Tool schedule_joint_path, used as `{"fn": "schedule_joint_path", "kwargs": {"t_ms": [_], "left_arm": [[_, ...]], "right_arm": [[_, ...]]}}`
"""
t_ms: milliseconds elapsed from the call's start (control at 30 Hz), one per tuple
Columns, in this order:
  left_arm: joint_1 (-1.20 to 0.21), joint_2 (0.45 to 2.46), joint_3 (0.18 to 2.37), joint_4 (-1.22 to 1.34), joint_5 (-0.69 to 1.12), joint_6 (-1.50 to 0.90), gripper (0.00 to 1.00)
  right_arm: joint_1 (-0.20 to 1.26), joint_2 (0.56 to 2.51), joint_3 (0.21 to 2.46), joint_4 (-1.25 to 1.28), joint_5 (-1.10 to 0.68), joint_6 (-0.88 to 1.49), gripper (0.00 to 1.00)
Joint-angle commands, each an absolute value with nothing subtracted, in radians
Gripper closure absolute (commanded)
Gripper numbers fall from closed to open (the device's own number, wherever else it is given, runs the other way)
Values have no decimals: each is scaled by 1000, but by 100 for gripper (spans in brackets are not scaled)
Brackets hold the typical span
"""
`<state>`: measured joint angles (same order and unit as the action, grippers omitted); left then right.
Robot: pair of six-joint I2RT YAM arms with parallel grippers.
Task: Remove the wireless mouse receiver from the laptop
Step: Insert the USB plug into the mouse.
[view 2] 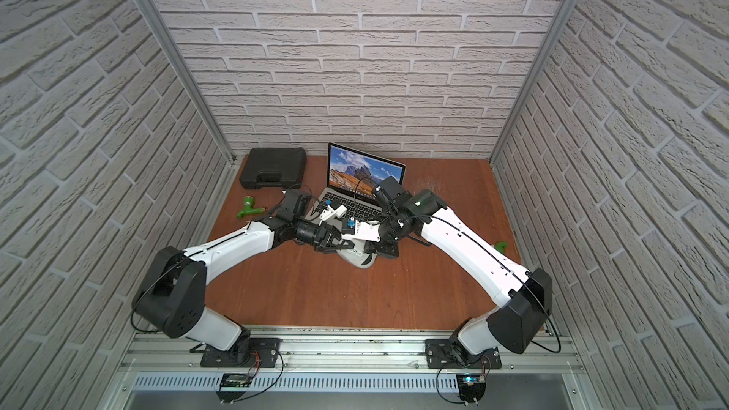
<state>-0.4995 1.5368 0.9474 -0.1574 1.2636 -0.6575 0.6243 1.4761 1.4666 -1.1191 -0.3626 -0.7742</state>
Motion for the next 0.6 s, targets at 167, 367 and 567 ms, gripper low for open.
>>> {"fn": "schedule_joint_path", "kwargs": {"t_ms": [167,367,567], "left_arm": [[-500,1533,998,-136,1335,-625,100],[-499,1534,1005,-158,1335,-609,100],[-499,1537,1006,-149,1335,-609,100]], "right_arm": [[623,1492,1460,-1118,-296,-754,97],[624,1428,1419,-1051,-284,-737,68],[619,1383,1432,-1025,-287,-697,51]]}}
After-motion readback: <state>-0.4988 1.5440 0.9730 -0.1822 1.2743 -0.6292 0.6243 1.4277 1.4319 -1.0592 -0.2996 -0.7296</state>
